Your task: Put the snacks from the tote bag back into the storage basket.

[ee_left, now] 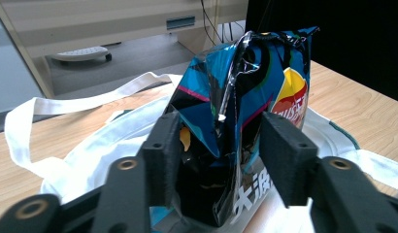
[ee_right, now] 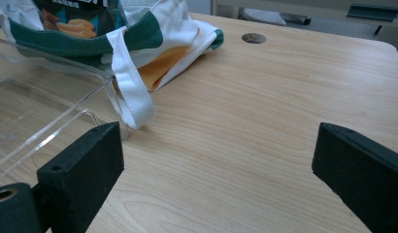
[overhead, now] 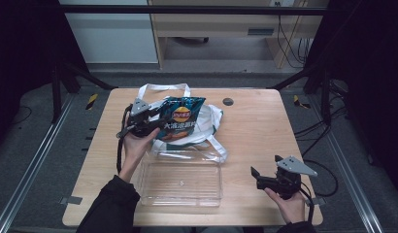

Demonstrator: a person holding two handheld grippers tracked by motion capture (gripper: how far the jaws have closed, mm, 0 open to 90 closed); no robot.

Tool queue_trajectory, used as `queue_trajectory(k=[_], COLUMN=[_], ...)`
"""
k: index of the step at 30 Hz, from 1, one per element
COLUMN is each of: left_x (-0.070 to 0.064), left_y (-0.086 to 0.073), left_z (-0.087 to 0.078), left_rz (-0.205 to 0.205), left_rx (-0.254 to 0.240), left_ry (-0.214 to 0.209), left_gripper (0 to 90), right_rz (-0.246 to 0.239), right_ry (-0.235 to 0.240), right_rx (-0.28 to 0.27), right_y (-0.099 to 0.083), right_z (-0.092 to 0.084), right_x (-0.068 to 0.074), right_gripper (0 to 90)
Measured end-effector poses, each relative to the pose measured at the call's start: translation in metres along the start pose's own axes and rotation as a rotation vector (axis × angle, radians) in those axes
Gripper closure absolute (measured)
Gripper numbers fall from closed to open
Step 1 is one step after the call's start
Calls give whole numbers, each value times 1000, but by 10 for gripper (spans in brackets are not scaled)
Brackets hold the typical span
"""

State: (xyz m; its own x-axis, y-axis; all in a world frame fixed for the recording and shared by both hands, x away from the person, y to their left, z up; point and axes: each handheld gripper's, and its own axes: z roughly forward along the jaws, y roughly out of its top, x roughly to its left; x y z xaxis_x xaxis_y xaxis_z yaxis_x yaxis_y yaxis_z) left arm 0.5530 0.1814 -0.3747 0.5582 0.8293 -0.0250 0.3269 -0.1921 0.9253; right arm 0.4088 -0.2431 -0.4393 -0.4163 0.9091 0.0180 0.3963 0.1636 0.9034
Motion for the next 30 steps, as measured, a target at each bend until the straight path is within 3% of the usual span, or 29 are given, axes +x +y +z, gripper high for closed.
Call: queue_trajectory(k=[8,13,23,26,27,30], left_x=[-1,1,-1,-3,-3,-4], left_y=[0,0,1,0,1,1], left_z=[5,5,2,-1,-1,-8], left_rz=[2,-20,-20,-20,-2,-22], left_rx=[12,24,19,5,-14,-32], left_ry=[-3,-25,-49,-63,-73,-84], left_gripper=[705,843,900,900,900,900], right_rz=[-7,-6,-10,-10,-10,-9], right_ry=[16,15,18,20,20,21], right_rx=[-6,-3,0,1,1,1], right_y=[1,1,1,1,1,1], right_z=[1,1,1,1,1,1], right_x=[2,3,3,3,3,3], right_gripper=[48,48,48,48,48,48])
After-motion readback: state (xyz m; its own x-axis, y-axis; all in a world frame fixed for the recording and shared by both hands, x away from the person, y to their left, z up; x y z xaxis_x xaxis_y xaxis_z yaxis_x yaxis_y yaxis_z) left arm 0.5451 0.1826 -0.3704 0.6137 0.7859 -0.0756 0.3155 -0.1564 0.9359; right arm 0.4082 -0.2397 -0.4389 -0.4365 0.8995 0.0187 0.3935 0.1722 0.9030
